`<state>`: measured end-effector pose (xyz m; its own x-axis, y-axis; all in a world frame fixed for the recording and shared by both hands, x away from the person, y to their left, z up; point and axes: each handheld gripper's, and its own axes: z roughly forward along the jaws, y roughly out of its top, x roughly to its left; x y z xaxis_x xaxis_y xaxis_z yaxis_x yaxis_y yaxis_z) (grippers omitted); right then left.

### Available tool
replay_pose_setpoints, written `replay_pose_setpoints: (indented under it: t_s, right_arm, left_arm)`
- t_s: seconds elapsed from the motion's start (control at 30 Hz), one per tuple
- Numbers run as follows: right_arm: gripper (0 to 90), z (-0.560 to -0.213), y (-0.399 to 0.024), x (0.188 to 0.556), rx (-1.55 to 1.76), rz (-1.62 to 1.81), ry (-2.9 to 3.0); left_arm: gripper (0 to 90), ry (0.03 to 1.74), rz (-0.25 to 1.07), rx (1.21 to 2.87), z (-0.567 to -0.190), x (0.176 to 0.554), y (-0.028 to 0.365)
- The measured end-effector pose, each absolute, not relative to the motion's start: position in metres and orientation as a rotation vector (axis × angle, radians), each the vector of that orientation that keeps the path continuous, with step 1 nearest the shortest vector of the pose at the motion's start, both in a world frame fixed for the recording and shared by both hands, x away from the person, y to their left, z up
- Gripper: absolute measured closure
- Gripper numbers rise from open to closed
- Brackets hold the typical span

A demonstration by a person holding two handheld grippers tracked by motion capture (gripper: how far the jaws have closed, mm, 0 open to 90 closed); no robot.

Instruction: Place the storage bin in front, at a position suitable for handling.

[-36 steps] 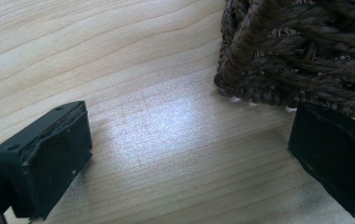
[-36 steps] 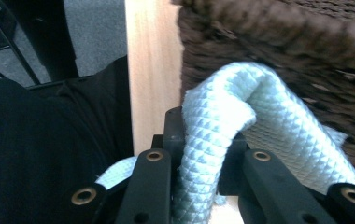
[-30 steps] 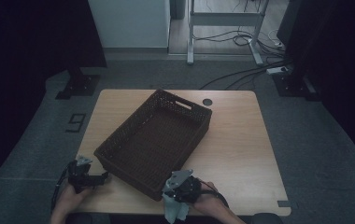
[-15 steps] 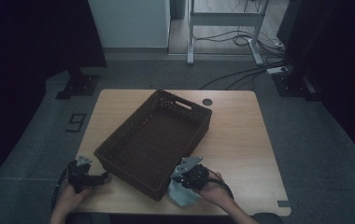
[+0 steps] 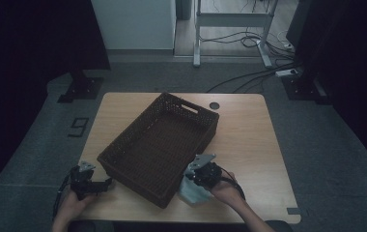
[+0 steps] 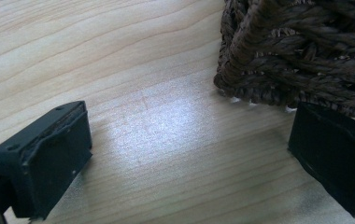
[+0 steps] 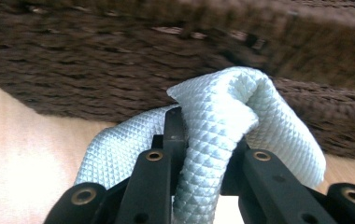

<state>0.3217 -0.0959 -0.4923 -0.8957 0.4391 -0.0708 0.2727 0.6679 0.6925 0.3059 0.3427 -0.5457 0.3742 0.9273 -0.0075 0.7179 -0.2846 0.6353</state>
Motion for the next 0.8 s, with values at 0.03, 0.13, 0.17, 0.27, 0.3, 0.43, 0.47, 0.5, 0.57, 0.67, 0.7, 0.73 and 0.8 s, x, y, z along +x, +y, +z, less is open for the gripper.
replay_pose_setpoints:
  t_s: [0.03,0.13,0.17,0.27,0.3,0.43,0.47,0.5,0.57,0.67,0.7,0.73,0.8]
  right_arm:
    - [78.1,-0.492,-0.098,0.324,0.586,1.044,2.645]
    - [78.1,-0.492,-0.102,0.330,0.616,1.039,2.633]
    - [78.1,-0.492,-0.104,0.333,0.621,1.038,2.627]
    - [78.1,-0.493,-0.108,0.339,0.656,1.026,2.614]
    - [78.1,-0.493,-0.110,0.343,0.664,1.016,2.613]
    - [78.1,-0.494,-0.115,0.351,0.697,1.009,2.599]
    - [78.1,-0.494,-0.116,0.353,0.706,1.008,2.595]
    - [78.1,-0.494,-0.117,0.355,0.707,1.009,2.591]
    - [78.1,-0.493,-0.119,0.359,0.718,1.007,2.584]
    - [78.1,-0.493,-0.121,0.365,0.725,0.997,2.583]
    - [78.1,-0.493,-0.122,0.367,0.731,0.994,2.578]
    - [77.9,-0.494,-0.123,0.369,0.737,0.992,2.580]
    - [77.7,-0.494,-0.124,0.373,0.749,0.984,2.575]
  left_arm:
    - [0.0,1.413,0.497,2.089,-0.546,0.306,0.343]
    - [0.0,1.413,0.496,2.090,-0.545,0.306,0.343]
    - [0.0,1.413,0.496,2.090,-0.545,0.306,0.343]
    - [0.0,1.413,0.497,2.089,-0.546,0.306,0.343]
    - [0.0,1.413,0.498,2.089,-0.546,0.306,0.343]
    - [0.0,1.413,0.497,2.089,-0.546,0.306,0.343]
    - [0.0,1.413,0.497,2.089,-0.546,0.306,0.343]
    - [0.0,1.412,0.497,2.089,-0.546,0.306,0.343]
    - [0.0,1.412,0.498,2.089,-0.546,0.306,0.343]
    - [0.0,1.413,0.498,2.089,-0.546,0.306,0.343]
    - [0.0,1.412,0.497,2.089,-0.546,0.306,0.343]
    - [0.0,1.412,0.498,2.089,-0.546,0.306,0.343]
    - [0.0,1.412,0.498,2.089,-0.546,0.306,0.343]
